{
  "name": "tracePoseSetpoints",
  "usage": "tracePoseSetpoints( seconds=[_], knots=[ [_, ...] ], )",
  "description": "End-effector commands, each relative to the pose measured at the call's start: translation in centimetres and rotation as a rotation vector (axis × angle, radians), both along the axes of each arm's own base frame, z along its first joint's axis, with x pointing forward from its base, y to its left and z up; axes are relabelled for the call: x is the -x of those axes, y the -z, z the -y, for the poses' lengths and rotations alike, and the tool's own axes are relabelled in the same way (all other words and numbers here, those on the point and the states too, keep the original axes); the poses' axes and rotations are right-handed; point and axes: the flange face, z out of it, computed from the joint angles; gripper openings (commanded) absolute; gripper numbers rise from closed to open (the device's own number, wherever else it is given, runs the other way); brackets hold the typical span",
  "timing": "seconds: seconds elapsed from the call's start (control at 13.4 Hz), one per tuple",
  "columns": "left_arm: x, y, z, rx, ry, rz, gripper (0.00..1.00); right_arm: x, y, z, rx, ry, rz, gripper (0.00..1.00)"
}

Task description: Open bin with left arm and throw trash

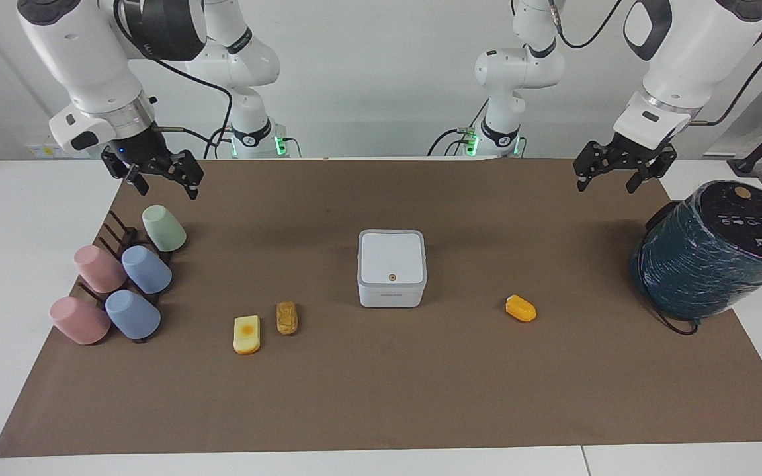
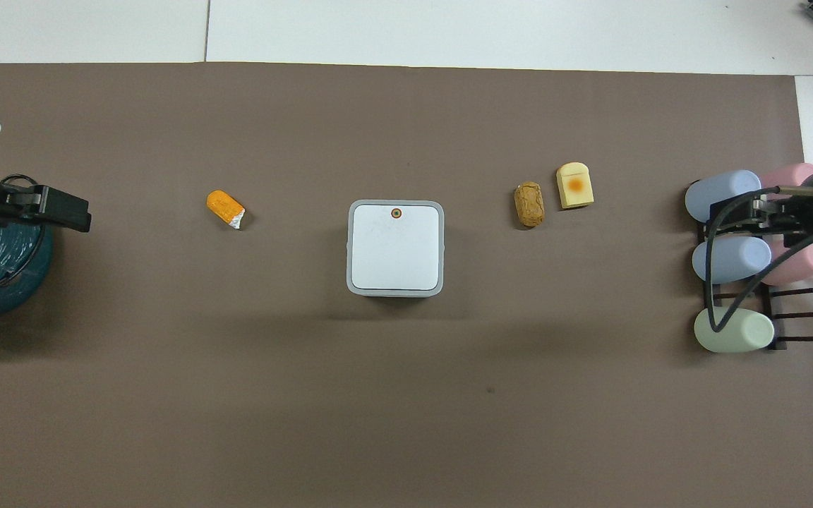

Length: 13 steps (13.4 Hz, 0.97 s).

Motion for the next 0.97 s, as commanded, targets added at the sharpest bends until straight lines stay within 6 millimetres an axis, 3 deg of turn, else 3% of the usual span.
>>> tracePoseSetpoints(
  seconds=[0.0,0.22,0.6,0.67,0.75,0.82,0.9],
  knots=[
    [0.7,0.0,-0.4,-0.02,0.009,0.008,1.0,0.2,0.1,-0.2,-0.023,-0.027,-0.001,1.0],
    [0.8,0.1,-0.9,-0.02,-0.004,-0.001,1.0,0.3,0.1,-0.2,-0.023,-0.026,-0.005,1.0],
    [0.5,0.3,0.6,-0.018,0.015,0.027,1.0,0.2,0.1,-0.5,-0.012,-0.021,-0.004,1.0],
    [0.2,0.2,1.3,-0.014,0.02,0.065,1.0,0.2,0.1,-0.6,-0.003,-0.011,0.0,1.0],
    [-0.1,0.5,3.4,-0.005,0.038,0.115,1.0,0.2,0.1,-0.5,0.0,-0.003,0.001,1.0],
    [0.1,0.5,4.5,0.002,0.049,0.144,0.94,0.2,0.1,-0.5,0.002,-0.005,-0.001,1.0],
    [0.7,1.1,6.4,0.005,0.059,0.14,0.59,0.1,0.0,-0.4,0.009,-0.006,0.004,1.0]
  ],
)
